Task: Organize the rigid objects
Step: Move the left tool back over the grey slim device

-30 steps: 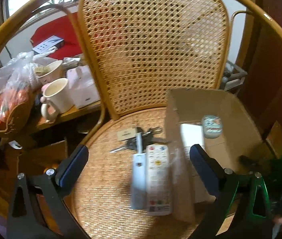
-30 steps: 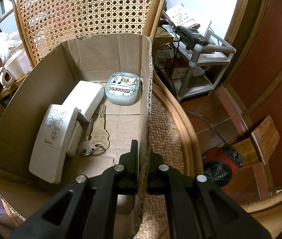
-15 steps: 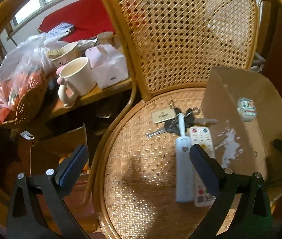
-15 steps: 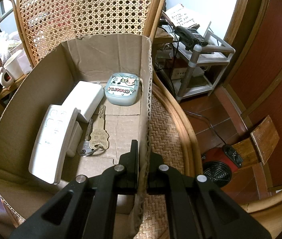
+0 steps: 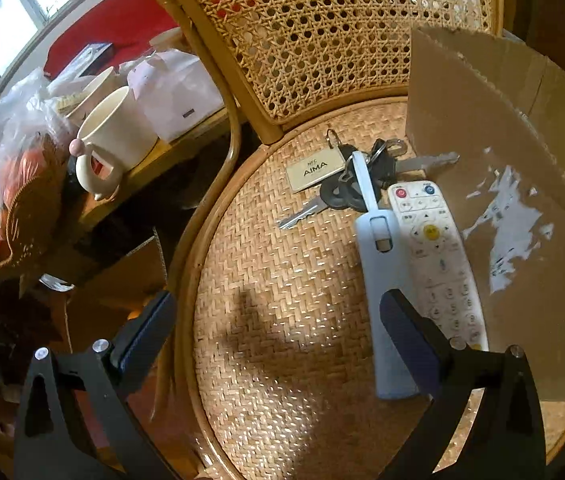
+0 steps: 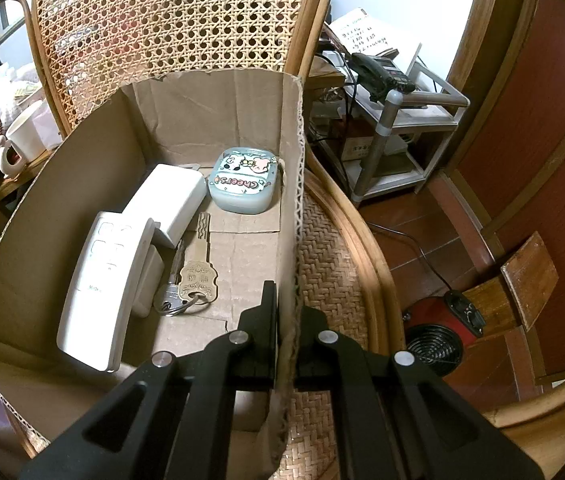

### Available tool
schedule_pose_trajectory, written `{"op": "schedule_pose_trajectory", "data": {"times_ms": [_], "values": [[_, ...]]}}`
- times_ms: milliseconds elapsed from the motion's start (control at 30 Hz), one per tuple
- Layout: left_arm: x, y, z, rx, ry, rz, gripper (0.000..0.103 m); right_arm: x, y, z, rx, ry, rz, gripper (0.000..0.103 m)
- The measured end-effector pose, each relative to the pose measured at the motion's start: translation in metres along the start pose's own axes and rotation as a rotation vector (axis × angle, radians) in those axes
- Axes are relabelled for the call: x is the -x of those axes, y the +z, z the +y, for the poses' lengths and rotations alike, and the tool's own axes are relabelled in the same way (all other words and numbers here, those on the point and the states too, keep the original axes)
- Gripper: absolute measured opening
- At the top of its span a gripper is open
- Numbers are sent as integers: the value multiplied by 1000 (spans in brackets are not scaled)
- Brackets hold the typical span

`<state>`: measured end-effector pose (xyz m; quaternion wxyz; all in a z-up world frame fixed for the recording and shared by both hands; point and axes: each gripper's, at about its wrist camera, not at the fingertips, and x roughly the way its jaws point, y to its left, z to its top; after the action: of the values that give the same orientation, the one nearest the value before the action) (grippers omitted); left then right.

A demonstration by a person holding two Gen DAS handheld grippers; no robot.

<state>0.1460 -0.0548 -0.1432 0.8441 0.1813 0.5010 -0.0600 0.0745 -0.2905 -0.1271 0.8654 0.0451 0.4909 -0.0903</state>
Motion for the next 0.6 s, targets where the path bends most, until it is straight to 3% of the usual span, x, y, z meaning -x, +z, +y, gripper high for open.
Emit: {"op": "schedule_pose_trajectory", "data": {"times_ms": [133, 433, 600], "values": [[-4, 0, 5, 49, -75, 24, 101, 0, 0, 0, -1, 0, -1, 7], [-9, 1, 4, 84, -138, 36, 101, 0, 0, 0, -1, 0, 0, 7], [-14, -1, -8, 46, -158, 63, 101, 0, 0, 0, 0, 0, 0, 7]]}}
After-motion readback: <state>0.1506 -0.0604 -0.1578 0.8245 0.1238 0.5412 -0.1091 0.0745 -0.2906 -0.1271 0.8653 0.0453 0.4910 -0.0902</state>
